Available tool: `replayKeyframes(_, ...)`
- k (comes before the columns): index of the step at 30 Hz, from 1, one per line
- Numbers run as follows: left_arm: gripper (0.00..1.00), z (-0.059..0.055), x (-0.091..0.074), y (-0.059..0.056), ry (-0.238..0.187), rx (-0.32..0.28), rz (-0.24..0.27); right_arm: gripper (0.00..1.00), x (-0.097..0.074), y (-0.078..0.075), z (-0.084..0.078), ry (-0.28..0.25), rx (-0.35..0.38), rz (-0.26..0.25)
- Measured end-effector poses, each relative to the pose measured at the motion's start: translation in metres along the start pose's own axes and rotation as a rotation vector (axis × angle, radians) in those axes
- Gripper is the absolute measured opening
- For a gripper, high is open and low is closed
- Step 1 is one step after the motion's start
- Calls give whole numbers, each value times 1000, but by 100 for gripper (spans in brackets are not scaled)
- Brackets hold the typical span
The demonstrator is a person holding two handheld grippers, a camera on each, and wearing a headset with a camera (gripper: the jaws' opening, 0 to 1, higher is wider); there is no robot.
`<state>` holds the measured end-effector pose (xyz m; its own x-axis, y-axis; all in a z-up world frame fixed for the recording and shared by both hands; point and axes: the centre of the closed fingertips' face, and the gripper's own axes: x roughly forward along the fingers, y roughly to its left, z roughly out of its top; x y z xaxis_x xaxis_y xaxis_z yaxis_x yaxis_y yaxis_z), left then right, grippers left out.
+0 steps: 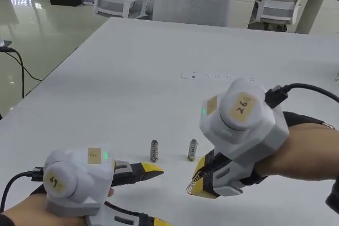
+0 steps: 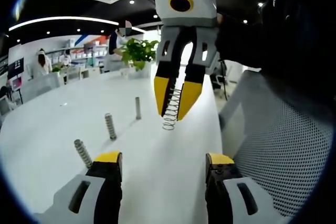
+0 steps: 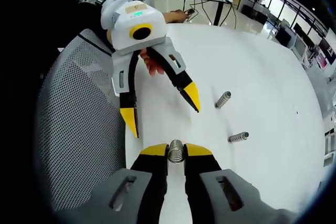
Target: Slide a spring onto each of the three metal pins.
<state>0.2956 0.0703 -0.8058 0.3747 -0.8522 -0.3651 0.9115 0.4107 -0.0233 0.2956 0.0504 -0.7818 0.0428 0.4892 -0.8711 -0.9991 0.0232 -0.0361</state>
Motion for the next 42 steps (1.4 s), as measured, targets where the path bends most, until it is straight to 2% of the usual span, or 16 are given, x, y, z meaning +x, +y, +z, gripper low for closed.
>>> replayKeyframes(5, 64, 1, -1, 2, -18, -8, 10, 9, -5, -5, -4, 2, 16, -12)
replayKeyframes(14, 72, -4, -3, 3, -14, -15, 20, 9, -18, -18, -13, 12, 29, -47)
replayKeyframes(21, 81, -5, -3, 2, -16, -37, 19, 9, -36, -38, -23, 35, 41, -95)
replayKeyframes(32, 86, -6, -5, 3, -32, -59, 27, 9, -62, -70, -37, 62, 65, -163)
replayKeyframes(42, 89, -7, -8, 6, -42, -70, 47, 9, -69, -88, -50, 122, 67, -188)
